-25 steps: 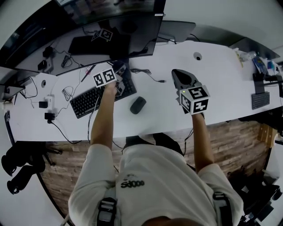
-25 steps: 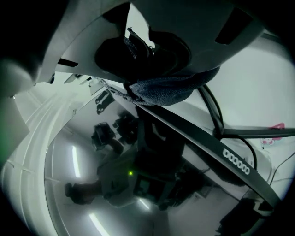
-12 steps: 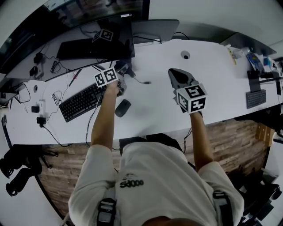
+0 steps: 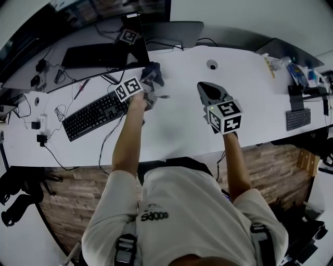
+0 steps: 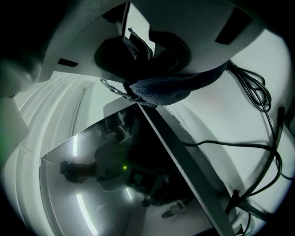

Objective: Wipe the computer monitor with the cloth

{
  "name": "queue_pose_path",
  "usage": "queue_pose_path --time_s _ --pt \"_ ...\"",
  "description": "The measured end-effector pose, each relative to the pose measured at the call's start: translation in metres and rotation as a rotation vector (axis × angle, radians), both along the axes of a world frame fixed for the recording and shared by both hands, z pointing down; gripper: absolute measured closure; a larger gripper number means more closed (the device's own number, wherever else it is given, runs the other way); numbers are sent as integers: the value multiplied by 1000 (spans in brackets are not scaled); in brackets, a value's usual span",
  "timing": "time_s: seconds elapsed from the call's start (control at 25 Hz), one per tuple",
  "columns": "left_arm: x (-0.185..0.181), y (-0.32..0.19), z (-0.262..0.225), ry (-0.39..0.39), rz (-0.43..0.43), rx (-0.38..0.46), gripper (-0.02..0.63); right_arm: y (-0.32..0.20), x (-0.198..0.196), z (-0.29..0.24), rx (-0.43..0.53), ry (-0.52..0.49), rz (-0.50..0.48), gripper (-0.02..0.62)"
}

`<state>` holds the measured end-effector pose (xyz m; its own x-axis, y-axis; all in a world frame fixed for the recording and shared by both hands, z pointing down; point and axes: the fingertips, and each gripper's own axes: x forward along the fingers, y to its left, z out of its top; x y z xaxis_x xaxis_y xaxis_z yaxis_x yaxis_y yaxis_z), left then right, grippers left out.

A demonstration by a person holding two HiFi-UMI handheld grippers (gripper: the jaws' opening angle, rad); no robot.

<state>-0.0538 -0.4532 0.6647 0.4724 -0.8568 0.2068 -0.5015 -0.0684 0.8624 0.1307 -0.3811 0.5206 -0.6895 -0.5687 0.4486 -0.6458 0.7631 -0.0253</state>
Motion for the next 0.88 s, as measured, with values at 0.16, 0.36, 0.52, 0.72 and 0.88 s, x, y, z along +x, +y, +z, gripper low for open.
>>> queue_pose_path --time_s 0.16,0.36,0.52,0.72,0.88 --pt "12 -1 -11 79 -10 34 512 2 8 6 -15 0 12 595" --pt "15 -5 -40 142 -40 124 512 15 10 10 -17 1 19 595" --pt "19 -9 -81 130 -66 221 512 18 19 3 -10 -15 43 595" --pt "22 -3 -131 81 -62 305 512 25 17 -11 17 -34 37 595" --pt "23 1 -175 37 -45 380 512 30 12 -21 41 -61 35 595"
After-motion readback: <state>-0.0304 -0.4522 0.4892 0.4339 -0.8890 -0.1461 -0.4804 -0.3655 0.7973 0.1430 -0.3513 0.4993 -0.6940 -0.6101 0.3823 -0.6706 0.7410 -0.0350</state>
